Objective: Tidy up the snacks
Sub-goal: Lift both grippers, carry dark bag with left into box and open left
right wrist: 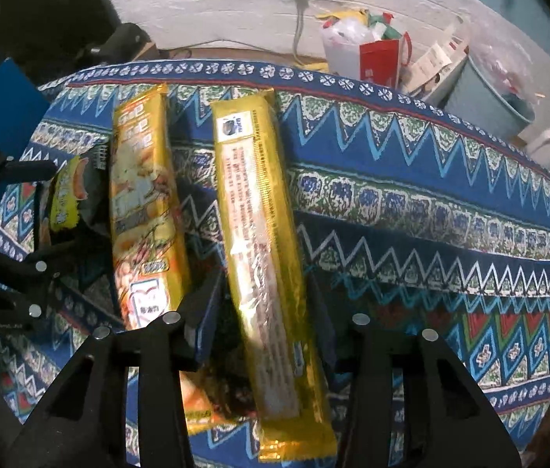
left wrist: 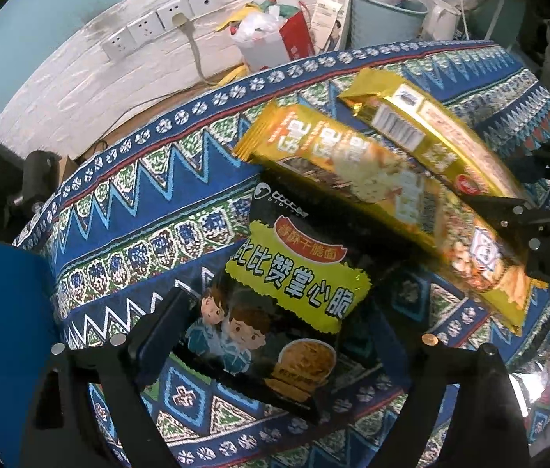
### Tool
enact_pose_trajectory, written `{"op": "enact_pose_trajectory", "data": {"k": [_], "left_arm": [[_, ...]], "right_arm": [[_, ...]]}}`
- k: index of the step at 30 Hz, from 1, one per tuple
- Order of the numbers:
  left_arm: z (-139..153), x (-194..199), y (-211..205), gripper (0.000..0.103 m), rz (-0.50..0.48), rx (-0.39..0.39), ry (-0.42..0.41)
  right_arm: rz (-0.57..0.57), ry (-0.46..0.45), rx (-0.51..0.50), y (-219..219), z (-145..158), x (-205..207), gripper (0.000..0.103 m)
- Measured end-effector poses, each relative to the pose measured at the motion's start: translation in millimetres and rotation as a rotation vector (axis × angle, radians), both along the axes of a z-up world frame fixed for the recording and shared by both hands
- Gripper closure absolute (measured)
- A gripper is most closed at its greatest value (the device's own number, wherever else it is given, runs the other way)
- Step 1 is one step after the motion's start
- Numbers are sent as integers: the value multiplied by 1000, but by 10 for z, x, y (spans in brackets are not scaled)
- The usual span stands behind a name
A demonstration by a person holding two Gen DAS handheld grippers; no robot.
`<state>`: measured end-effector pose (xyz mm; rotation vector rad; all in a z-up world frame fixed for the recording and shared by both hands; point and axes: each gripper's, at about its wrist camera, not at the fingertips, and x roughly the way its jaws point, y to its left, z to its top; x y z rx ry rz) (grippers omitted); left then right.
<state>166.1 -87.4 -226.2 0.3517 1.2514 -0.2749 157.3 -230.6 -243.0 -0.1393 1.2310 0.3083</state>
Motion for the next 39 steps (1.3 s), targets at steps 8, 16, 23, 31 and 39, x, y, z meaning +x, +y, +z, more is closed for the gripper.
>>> {"op": "enact_pose_trajectory", "data": {"k": [8,16,23,31,39], "left_arm": [[-6,10,22,25,37,-47,-18],[51,-81,-15,40,24,-50,-20],[178,-204,0,40,52,-47,-18],[435,-325,132,40,95,-71,-58],[667,-441,246,40,120,-82,-92]], "right_arm": [[19,-32,-30,67,-27,21,69],[15,-48,-40,87,34,-79,71],[7,-77,-37,91,199,-132,71],[-16,-117,-18,59,421,-214,71],[-20,-151,-14,96,627,-281,71]]}}
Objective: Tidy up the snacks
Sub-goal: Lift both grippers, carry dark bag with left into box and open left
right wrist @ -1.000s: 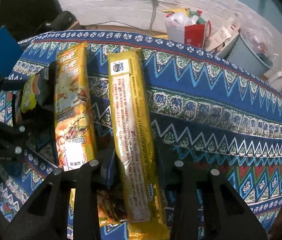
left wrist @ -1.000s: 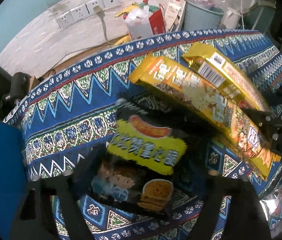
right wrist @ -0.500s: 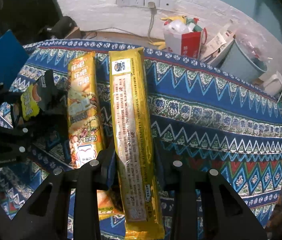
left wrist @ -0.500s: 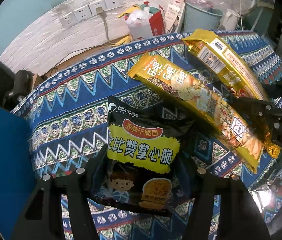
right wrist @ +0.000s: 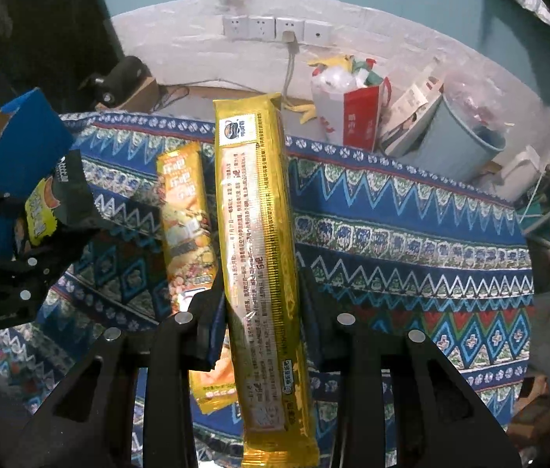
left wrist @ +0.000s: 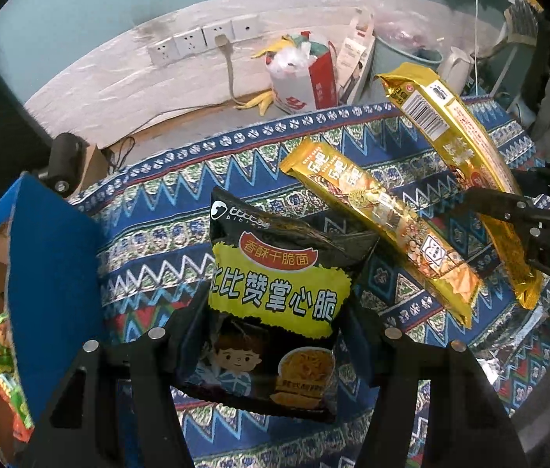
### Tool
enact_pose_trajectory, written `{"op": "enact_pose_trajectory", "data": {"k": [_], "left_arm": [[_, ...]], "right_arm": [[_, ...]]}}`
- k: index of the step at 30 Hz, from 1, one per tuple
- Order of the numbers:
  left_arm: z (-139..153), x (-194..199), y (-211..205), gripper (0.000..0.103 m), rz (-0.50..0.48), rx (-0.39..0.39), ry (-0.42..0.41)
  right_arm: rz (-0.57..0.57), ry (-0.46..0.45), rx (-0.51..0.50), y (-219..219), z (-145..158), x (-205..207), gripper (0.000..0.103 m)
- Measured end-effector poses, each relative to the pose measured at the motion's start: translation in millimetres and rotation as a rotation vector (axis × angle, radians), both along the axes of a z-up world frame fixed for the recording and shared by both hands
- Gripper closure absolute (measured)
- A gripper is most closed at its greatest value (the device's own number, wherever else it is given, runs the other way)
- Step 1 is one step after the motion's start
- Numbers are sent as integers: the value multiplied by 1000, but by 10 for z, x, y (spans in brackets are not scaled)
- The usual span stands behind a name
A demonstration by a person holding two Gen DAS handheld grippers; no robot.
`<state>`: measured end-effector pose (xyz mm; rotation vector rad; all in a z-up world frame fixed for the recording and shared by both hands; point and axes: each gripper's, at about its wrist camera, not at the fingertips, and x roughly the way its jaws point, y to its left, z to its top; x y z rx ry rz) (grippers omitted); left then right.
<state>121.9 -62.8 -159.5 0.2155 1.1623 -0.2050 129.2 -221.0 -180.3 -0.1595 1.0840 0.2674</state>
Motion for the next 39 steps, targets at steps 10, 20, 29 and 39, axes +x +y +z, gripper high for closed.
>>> {"op": "enact_pose_trajectory", "data": {"k": [10,20,29,39], "left_arm": [[334,-207,238,40,45,-17,-61],[676,-450,525,40,84,-39,-130],[882,-581,826,40,137,-39,-183],[932,-650,1268,40,230,-60,-193]], "right_arm": [[27,-43,19,207,287,-107,71],[70,-68,38,479,500,-215,71],[113,-81,63,758,624,-282,71],[172,-86,76,1167,686,-306,71]]}}
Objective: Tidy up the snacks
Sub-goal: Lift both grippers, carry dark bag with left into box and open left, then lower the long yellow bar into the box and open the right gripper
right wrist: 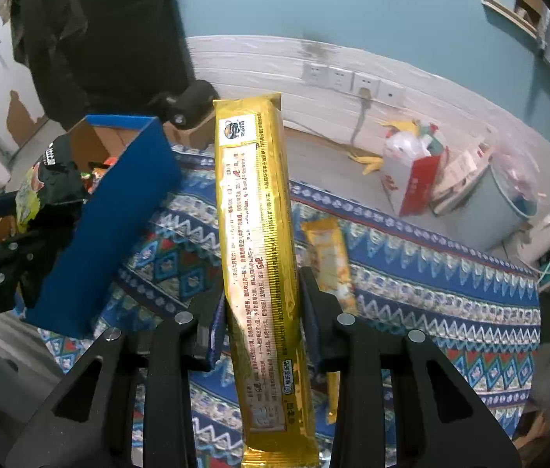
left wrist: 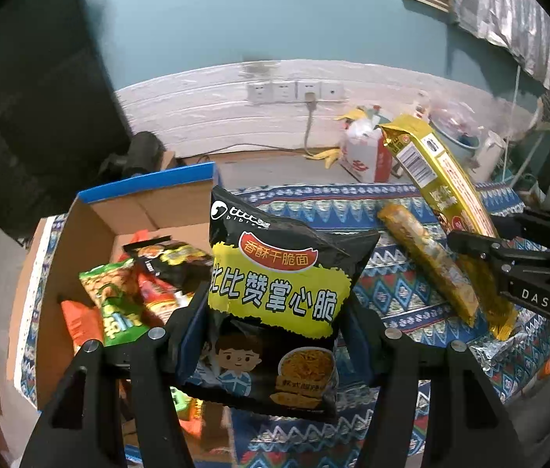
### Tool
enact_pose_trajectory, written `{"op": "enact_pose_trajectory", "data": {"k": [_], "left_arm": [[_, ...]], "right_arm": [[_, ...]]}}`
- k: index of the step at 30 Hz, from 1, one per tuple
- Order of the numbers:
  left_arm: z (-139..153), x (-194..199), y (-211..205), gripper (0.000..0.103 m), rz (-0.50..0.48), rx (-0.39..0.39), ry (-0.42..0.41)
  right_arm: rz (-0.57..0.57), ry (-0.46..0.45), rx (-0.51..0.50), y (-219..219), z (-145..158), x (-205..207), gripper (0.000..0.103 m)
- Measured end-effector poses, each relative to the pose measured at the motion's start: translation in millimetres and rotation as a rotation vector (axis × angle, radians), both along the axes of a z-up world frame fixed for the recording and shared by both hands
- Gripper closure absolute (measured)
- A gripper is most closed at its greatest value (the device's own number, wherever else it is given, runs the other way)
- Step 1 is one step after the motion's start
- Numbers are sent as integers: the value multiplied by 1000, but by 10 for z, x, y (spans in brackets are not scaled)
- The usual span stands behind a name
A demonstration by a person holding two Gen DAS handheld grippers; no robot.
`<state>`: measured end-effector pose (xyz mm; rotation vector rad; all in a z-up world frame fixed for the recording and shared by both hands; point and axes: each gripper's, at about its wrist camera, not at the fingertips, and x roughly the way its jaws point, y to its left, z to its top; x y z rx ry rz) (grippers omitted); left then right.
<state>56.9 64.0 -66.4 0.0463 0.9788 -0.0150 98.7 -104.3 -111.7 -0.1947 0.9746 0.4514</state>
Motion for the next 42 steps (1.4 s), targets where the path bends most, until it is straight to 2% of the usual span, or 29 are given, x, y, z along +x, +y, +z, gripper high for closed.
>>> {"op": "enact_pose_trajectory", "data": {"k": [15,20,23,27,34,42], "left_arm": [[-63,-112,778,39,171,-16,13],[-168,-107,996,39,227,-43,47],[-264,-96,1094,39,248,-27,83],[-340,-111,1222,30,292,-12,108],[-228,-214,1410,28,332,-52,85],[-104,-320,1615,28,372,-57,52]], "right_arm": [[77,11,12,595,1,40,71],[99,9,20,775,24,58,71],[111,11,19,898,24,55,71],[126,21,19,1030,4,65,71],[160,20,26,1351,53,26,71],[201,18,30,1720,101,25,71]]}}
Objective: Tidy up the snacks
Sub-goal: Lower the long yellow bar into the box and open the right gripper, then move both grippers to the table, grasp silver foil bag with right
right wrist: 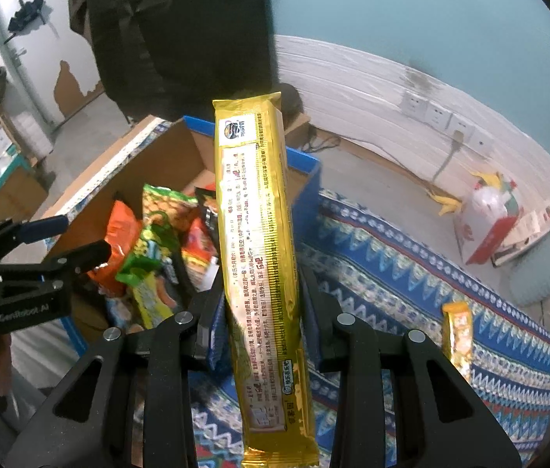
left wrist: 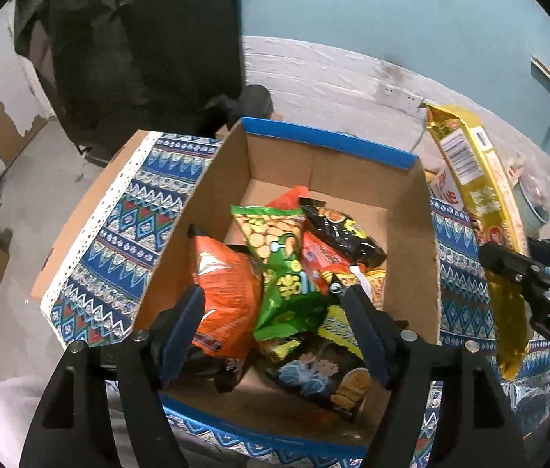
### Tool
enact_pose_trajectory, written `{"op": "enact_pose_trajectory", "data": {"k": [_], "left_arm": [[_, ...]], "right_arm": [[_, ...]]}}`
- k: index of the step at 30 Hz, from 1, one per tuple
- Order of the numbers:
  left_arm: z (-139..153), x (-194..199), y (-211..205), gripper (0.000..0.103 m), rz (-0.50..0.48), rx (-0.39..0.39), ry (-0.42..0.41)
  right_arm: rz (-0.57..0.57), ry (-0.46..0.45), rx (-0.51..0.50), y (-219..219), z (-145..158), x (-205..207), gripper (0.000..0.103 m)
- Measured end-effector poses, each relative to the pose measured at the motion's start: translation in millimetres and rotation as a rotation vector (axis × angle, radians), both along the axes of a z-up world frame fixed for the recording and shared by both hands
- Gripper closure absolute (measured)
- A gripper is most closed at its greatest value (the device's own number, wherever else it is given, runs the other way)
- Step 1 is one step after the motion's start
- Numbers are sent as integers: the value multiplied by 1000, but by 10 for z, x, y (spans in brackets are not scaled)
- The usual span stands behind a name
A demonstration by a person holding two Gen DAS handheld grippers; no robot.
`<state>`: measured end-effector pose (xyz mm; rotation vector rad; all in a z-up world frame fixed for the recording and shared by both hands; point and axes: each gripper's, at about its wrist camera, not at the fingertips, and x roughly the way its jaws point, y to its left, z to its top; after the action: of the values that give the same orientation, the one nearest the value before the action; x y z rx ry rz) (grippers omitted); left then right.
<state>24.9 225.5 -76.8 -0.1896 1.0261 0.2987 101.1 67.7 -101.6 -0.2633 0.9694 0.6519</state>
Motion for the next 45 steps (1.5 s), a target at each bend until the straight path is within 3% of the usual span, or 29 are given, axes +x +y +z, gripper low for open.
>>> {"op": "enact_pose_trajectory", "data": {"k": [22,25,28,33,35,45], "left_arm": [[26,-264,527,27,116,-36,-20],[28,-257,515,27,111,-43,-21],[15,-237,484,27,106,-53,-17],[14,-191,386,27,84,-72,-19],[14,-161,312,27,68,-75,-17],[77,-71,-93,25,-22,-68,-17]], "right_arm": [[77,73,16,1018,-154,27,71],[73,76,17,1019,-171,22,69],[65,53,7,972,-132,12,60],[35,42,15,775,-54,35,55],[20,35,14,680,-23,45,48],[-17,12,-12,218,42,14,40]]}}
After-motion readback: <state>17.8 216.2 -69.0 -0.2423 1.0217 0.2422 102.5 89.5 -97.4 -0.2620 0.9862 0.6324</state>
